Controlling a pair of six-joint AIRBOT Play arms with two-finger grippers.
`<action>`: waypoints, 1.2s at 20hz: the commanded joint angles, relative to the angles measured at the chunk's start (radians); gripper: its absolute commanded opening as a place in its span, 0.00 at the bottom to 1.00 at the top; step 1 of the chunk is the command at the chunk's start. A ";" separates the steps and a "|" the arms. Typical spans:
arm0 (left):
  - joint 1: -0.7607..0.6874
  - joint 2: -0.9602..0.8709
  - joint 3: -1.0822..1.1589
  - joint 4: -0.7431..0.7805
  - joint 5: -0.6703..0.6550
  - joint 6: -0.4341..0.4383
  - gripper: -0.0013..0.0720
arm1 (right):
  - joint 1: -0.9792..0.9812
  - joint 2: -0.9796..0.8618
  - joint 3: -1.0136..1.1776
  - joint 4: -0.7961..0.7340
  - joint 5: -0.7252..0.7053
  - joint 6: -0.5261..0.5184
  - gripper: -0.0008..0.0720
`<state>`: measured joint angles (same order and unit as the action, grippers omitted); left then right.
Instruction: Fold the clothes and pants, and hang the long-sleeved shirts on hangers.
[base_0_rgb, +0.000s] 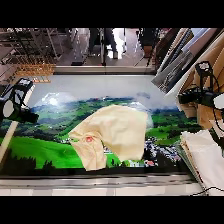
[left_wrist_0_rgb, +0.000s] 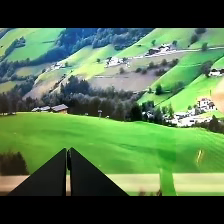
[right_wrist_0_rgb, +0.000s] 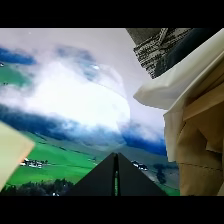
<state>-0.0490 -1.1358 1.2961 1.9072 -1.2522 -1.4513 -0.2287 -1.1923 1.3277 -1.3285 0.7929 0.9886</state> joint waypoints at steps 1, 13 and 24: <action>0.001 0.000 0.000 0.000 0.000 0.000 0.02 | 0.001 0.001 0.001 0.000 -0.001 0.000 0.02; 0.001 0.000 0.000 0.000 0.000 0.000 0.02 | 0.001 0.001 0.001 0.000 -0.001 0.000 0.02; 0.001 -0.047 -0.005 -0.225 0.037 -0.003 0.06 | 0.001 0.006 0.001 0.333 -0.011 0.080 0.02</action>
<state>-0.0486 -1.1690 1.2926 1.7813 -1.2049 -1.4521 -0.2287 -1.1908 1.3277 -1.1614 0.7292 1.0157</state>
